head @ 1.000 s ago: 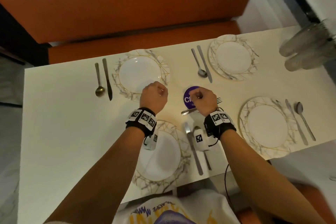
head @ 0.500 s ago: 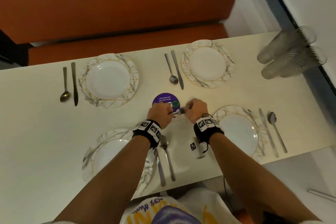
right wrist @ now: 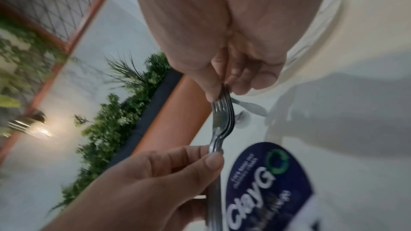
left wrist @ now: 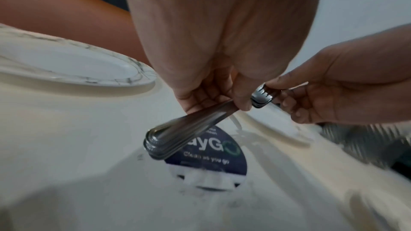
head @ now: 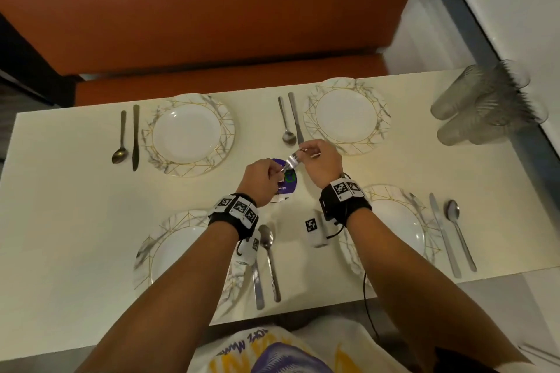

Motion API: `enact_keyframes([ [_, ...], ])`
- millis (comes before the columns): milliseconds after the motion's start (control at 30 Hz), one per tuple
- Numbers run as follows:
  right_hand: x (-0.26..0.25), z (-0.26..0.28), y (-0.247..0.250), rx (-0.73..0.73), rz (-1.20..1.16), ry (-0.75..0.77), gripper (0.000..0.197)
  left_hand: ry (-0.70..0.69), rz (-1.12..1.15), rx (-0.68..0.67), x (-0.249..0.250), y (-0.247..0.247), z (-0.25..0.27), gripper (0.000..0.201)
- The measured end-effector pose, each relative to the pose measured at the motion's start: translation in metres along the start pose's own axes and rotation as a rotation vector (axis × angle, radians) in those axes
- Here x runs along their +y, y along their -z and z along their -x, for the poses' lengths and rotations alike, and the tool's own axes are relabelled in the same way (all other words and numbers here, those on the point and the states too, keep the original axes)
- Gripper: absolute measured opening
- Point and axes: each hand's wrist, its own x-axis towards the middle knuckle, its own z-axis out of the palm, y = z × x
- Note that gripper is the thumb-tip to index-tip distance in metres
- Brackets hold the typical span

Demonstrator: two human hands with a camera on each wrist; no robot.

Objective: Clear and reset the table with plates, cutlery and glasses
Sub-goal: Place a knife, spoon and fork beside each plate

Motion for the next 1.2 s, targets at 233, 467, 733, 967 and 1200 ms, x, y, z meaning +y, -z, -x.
enact_keyframes([
  [233, -0.036, 0.021, -0.033, -0.24, -0.161, -0.139, 0.023, 0.04, 0.388, 0.109, -0.01, 0.032, 0.019, 0.015],
  [467, -0.057, 0.082, -0.095, -0.274, -0.418, -0.186, 0.016, 0.108, 0.691, 0.072, -0.062, 0.074, 0.071, 0.023],
  [733, -0.072, 0.148, -0.171, -0.242, -0.36, -0.136, 0.029, 0.157, 0.808, 0.105, -0.134, 0.122, 0.133, 0.02],
  [967, -0.093, 0.184, -0.22, -0.27, -0.417, -0.125, 0.01, 0.186, 0.842, 0.165, -0.178, 0.154, 0.166, 0.014],
  [1200, -0.099, 0.19, -0.239, -0.257, -0.399, -0.131, 0.013, 0.249, 1.0, 0.16, -0.198, 0.175, 0.182, 0.018],
])
